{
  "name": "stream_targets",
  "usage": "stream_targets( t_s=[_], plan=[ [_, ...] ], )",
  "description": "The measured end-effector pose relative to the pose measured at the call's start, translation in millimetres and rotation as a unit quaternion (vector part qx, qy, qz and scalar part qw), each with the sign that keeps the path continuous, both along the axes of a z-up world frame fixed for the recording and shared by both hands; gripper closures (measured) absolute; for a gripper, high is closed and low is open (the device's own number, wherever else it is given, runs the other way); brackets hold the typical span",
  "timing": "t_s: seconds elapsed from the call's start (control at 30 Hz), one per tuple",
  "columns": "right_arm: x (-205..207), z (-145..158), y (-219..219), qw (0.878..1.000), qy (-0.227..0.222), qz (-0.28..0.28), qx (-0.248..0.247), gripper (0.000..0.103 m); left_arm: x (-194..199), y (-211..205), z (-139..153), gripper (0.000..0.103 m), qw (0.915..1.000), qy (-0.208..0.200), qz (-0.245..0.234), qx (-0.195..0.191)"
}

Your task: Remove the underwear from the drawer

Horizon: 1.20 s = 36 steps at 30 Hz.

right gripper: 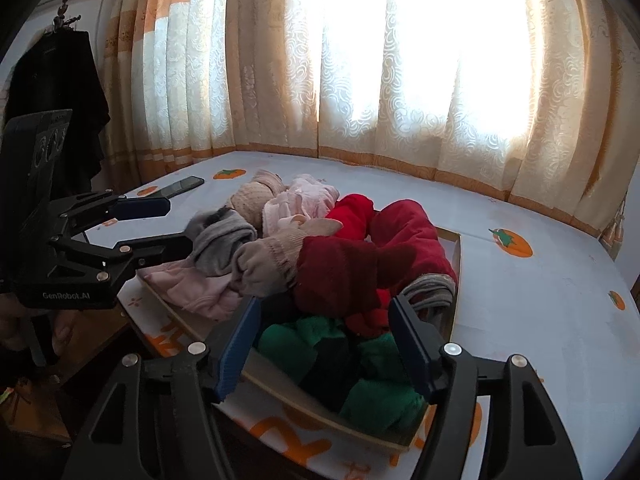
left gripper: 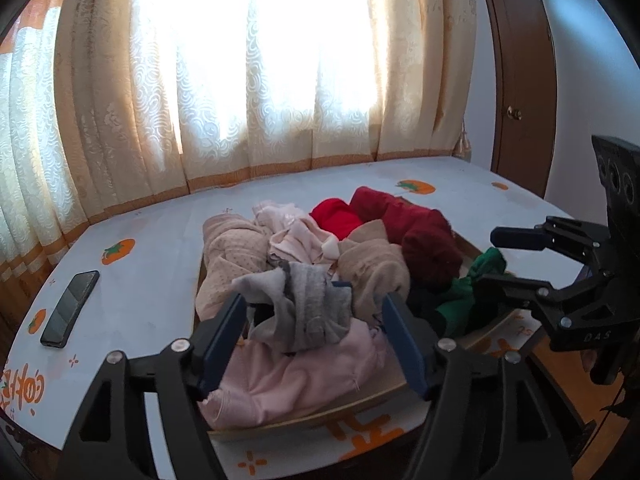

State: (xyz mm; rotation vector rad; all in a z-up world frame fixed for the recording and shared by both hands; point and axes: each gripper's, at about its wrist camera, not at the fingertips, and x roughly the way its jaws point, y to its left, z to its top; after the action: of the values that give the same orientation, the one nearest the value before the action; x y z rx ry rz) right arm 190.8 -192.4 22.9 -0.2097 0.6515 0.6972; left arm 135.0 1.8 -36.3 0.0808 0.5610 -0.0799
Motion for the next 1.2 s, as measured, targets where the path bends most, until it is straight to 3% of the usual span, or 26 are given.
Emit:
stream_targets(
  t_s=[0.47, 1.2],
  plan=[
    [-51, 23, -28, 0.998, -0.036, -0.016, 0.054, 0.028, -52, 4, 14, 0.022, 0.9989, -0.043, 0.007, -0.019],
    [-64, 30, -32, 0.996, -0.05, -0.013, 0.074, 0.027, -66, 3, 19, 0.016, 0.9982, -0.057, 0.012, -0.015]
  ],
)
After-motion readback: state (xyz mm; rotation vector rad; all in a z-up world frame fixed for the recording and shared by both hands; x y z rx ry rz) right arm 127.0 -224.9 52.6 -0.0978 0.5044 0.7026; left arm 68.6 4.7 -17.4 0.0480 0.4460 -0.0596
